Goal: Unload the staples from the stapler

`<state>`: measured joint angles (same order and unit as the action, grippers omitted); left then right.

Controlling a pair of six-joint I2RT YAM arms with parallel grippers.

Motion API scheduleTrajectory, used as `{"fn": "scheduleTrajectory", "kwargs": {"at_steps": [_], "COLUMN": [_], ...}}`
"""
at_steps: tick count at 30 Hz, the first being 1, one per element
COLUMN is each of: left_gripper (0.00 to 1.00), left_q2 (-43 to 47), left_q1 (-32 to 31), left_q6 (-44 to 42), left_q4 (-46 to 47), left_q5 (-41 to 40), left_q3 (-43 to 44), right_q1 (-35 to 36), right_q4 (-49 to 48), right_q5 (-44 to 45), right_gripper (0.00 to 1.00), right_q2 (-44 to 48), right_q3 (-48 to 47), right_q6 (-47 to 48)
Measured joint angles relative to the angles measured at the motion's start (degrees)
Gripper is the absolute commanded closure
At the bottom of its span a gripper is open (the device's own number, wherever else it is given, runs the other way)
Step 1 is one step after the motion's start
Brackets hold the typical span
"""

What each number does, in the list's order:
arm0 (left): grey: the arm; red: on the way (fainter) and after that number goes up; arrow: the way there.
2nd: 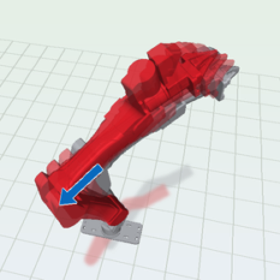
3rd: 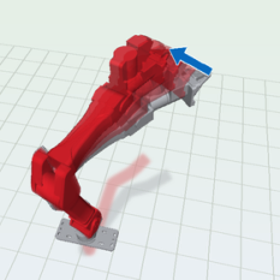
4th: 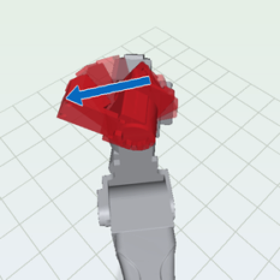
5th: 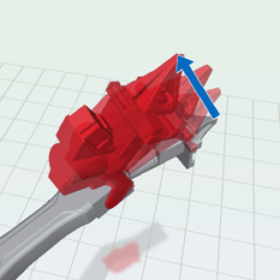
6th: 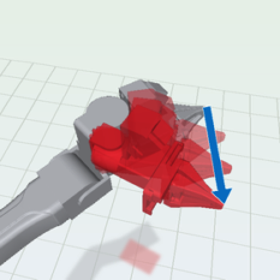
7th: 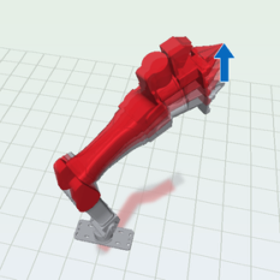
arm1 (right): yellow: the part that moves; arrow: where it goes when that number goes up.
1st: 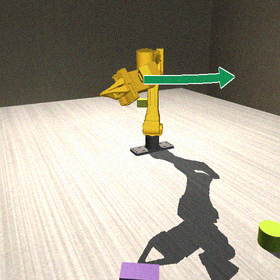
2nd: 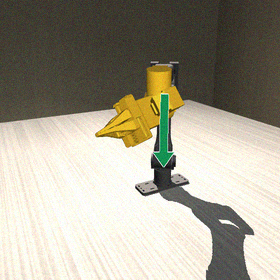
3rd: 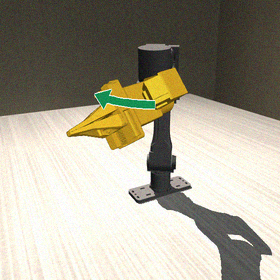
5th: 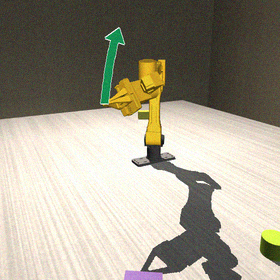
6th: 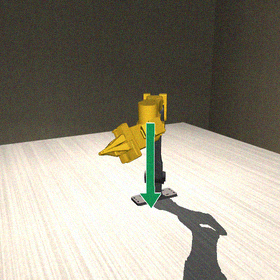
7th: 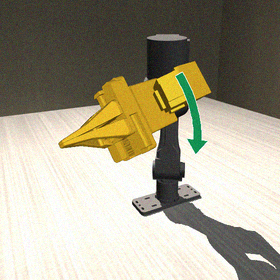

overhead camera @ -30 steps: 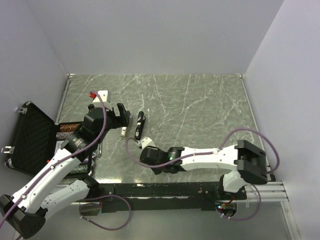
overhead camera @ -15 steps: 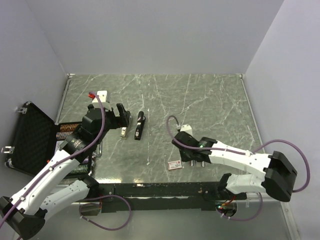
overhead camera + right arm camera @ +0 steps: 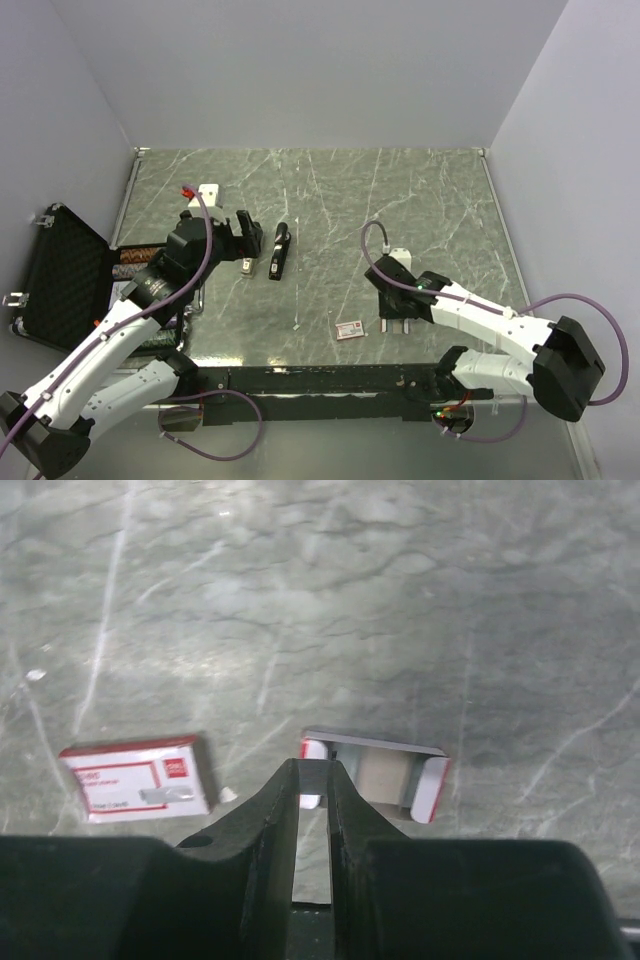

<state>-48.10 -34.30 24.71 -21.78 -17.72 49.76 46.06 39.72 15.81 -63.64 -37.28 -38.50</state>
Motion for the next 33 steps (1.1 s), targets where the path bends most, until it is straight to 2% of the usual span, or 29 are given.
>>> {"fn": "scheduleTrajectory", "kwargs": {"at_steps": [7,33], "left_gripper": [0.01,0.01], "left_q2": [-0.2,-1.42], "left_q1": [0.0,0.0], "left_q6": [-0.02,-0.04], "left_q4": [0.04,0.55], "left_q5": [1.57,4.37], "left_q3": [-0.04,-0.83], "right_q1": [-3.15,-3.58], "right_q4": [1.62,5.49], "right_q5": [-0.44,2.43], "right_gripper": [0.82,0.79], "right_q2": [1.7,0.46], "right_q3": [1.79,3.28], "right_q6": [-3.13,-13.33]}}
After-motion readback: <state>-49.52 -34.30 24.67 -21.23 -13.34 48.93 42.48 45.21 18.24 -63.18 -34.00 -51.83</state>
